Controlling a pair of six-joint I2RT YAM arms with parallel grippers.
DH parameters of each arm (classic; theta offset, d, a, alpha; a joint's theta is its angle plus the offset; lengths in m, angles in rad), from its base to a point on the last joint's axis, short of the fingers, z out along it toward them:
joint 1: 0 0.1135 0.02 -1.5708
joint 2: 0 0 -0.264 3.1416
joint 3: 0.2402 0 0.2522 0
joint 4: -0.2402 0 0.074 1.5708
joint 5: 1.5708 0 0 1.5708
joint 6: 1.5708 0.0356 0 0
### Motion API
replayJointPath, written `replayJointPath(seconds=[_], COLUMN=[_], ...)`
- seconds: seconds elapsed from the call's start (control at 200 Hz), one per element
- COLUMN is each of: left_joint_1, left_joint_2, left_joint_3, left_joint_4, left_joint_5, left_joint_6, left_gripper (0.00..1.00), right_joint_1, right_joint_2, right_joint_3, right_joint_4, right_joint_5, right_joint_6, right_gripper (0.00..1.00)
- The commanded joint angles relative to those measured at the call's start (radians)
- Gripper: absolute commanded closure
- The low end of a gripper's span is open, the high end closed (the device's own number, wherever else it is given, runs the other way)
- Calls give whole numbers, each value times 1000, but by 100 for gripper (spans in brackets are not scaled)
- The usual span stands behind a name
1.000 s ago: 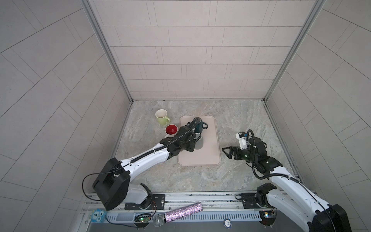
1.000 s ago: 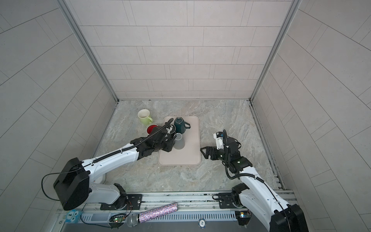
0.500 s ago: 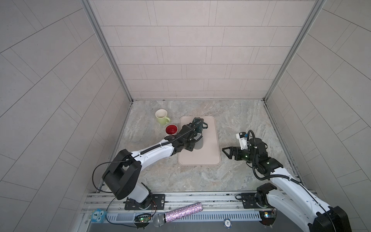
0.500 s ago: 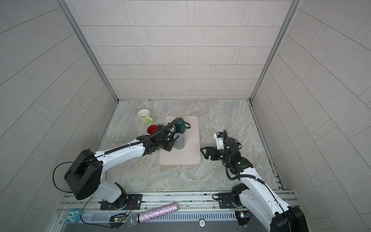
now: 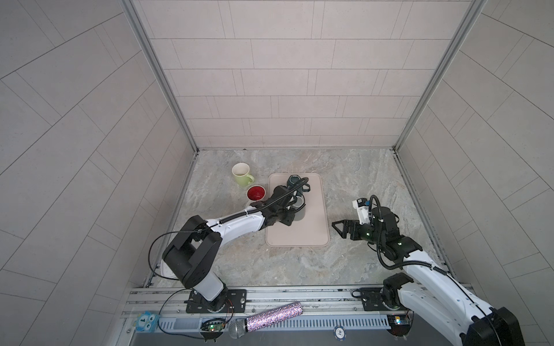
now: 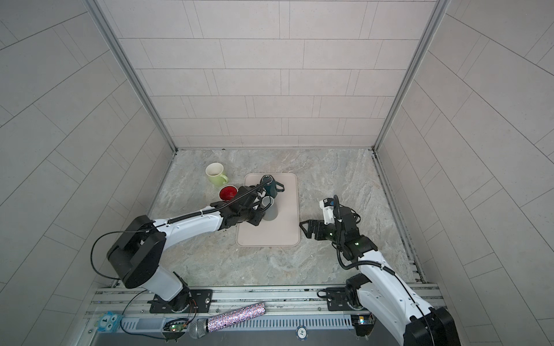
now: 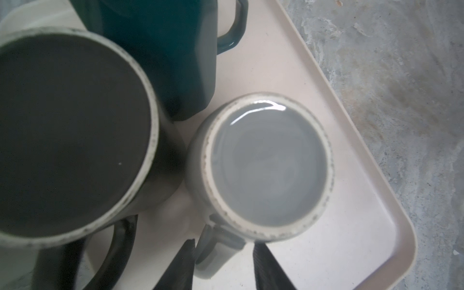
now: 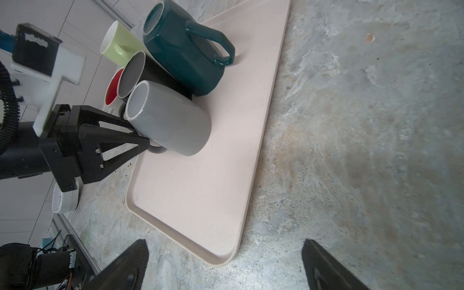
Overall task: Turn the mug right side up
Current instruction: Pick up the mug from the tray.
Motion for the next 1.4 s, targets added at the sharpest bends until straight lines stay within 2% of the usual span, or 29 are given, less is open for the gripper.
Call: replayJointPath(seconds=[0.0, 0.14, 0.27, 0.741, 0.856, 0.996, 1.111, 1.396], left_joint_1=[0, 1, -2, -33, -35, -36, -36, -37], left_joint_2=[9, 34, 62, 119, 136, 122, 106, 28], left_joint_3=[35, 62, 97, 153, 177, 181, 183, 151], left_joint_4=[28, 13, -22, -83, -102, -102, -96, -16], left_joint_5=[26, 21, 9, -118, -123, -126, -120, -53], left_joint_6=[6, -8, -8, -4, -3, -10, -20, -52], left_gripper=[62, 70, 74, 72, 86, 97, 100, 100], right_joint_1=[-3, -2, -3, -1, -1, -1, 0, 26], right_joint_2=[-7, -4, -9, -8, -11, -15, -7, -5], right_joint_3=[-7, -8, -12, -24, -25, -28, -41, -52], right_joint_4=[4, 7, 17, 37, 35, 47, 95, 171], right_joint_5=[14, 16, 10, 4, 4, -8, -32, -52], right_joint_6=[6, 6, 17, 29, 29, 34, 64, 125], right_gripper=[3, 3, 3, 3, 3, 3, 4, 4])
